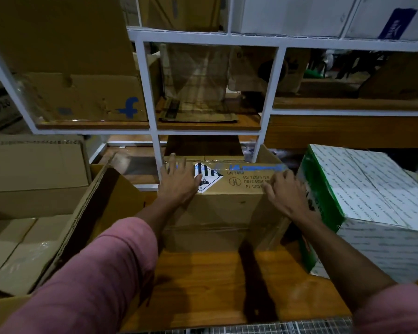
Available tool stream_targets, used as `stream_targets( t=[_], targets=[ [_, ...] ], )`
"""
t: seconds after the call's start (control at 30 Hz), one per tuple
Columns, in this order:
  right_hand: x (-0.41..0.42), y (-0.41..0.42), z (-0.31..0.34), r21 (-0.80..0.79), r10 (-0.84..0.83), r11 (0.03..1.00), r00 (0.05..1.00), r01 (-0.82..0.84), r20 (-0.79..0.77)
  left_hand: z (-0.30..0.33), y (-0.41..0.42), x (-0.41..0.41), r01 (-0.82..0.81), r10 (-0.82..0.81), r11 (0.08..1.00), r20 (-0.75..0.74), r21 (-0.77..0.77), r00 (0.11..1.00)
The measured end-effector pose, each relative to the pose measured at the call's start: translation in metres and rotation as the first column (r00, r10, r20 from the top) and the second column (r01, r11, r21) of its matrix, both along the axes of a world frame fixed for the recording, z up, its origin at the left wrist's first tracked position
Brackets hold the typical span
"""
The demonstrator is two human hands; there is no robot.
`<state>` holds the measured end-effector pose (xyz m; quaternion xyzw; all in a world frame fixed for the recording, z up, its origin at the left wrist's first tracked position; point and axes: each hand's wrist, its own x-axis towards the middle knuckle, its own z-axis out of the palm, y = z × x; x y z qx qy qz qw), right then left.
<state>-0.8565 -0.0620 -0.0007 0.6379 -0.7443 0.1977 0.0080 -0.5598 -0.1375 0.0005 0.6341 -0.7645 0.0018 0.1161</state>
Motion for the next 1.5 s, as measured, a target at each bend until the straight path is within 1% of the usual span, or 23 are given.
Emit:
stream_targets(
  t=[0.07, 0.13, 0.2, 0.3, 0.4, 0.47, 0.57, 0.63, 0.77, 0.87, 0.93, 1.0, 1.07, 1.13, 1.2, 1.23, 1.33, 1.4, 1.5],
  targets=[
    [0.002, -0.002, 0.0, 0.021, 0.002, 1.0, 0.999, -0.001, -0.038, -0.003, -0.003, 0.002, 0.046, -0.045, 0.997, -0.024, 0.066, 0.999],
    [0.0, 0.0, 0.002, 0.035, -0.009, 0.999, 0.992, 0.014, -0.129, -0.004, -0.002, 0.004, 0.059, -0.061, 0.992, 0.012, 0.115, 0.998],
    [-0.002, 0.003, 0.006, 0.026, -0.015, 0.999, 0.981, 0.02, -0.192, -0.004, 0.004, 0.005, 0.078, -0.083, 0.991, 0.043, 0.107, 0.996],
    [0.001, 0.007, 0.01, -0.005, -0.025, 1.0, 0.969, 0.025, -0.247, -0.002, 0.022, 0.0, 0.069, -0.07, 0.997, 0.008, 0.023, 0.998],
    [0.012, 0.012, 0.004, -0.062, -0.01, 0.998, 0.965, -0.006, -0.261, -0.003, 0.045, -0.006, -0.005, 0.0, 0.996, -0.063, -0.093, 0.998],
    [0.017, 0.018, -0.002, -0.095, -0.006, 0.995, 0.971, -0.018, -0.241, -0.007, 0.057, -0.006, -0.054, 0.045, 0.988, -0.067, -0.142, 0.997],
    [0.017, 0.032, -0.012, -0.144, 0.049, 0.987, 0.985, -0.073, -0.164, -0.011, 0.075, -0.005, -0.081, 0.077, 0.975, -0.031, -0.207, 0.997],
    [0.016, 0.045, -0.017, -0.168, 0.079, 0.98, 0.983, -0.106, -0.164, -0.015, 0.085, -0.002, -0.076, 0.075, 0.963, -0.016, -0.257, 0.997],
    [0.024, 0.078, -0.028, -0.153, 0.05, 0.984, 0.957, -0.097, -0.286, -0.034, 0.107, 0.013, -0.022, 0.032, 0.942, 0.023, -0.335, 0.999],
    [0.031, 0.1, -0.048, -0.114, 0.034, 0.99, 0.938, -0.078, -0.345, -0.054, 0.123, 0.027, 0.041, -0.019, 0.933, 0.064, -0.357, 0.998],
    [0.037, 0.113, -0.065, -0.071, 0.03, 0.996, 0.924, -0.061, -0.381, -0.07, 0.132, 0.035, 0.083, -0.053, 0.946, 0.103, -0.314, 0.993],
    [0.047, 0.126, -0.084, -0.023, 0.05, 0.998, 0.919, -0.064, -0.392, -0.087, 0.139, 0.039, 0.116, -0.09, 0.977, 0.147, -0.18, 0.985],
    [0.054, 0.14, -0.105, 0.013, 0.09, 0.996, 0.934, -0.091, -0.346, -0.105, 0.147, 0.04, 0.12, -0.116, 0.993, 0.145, -0.016, 0.983],
    [0.06, 0.152, -0.122, 0.02, 0.143, 0.99, 0.957, -0.142, -0.254, -0.122, 0.156, 0.04, 0.126, -0.138, 0.987, 0.135, 0.096, 0.981],
    [0.065, 0.156, -0.128, -0.005, 0.192, 0.981, 0.97, -0.195, -0.151, -0.132, 0.163, 0.04, 0.143, -0.163, 0.982, 0.174, 0.123, 0.971],
    [0.067, 0.155, -0.128, -0.021, 0.192, 0.981, 0.977, -0.195, -0.097, -0.134, 0.165, 0.04, 0.143, -0.164, 0.982, 0.186, 0.119, 0.969],
    [0.073, 0.146, -0.123, -0.044, 0.133, 0.99, 0.99, -0.132, 0.038, -0.133, 0.165, 0.04, 0.141, -0.16, 0.983, 0.17, 0.12, 0.972],
    [0.077, 0.136, -0.122, -0.018, 0.106, 0.994, 0.993, -0.105, 0.058, -0.133, 0.163, 0.041, 0.148, -0.167, 0.98, 0.152, 0.131, 0.974],
    [0.081, 0.122, -0.125, 0.054, 0.106, 0.993, 0.994, -0.106, 0.0, -0.136, 0.16, 0.043, 0.153, -0.169, 0.979, 0.122, 0.133, 0.978]
  ],
)
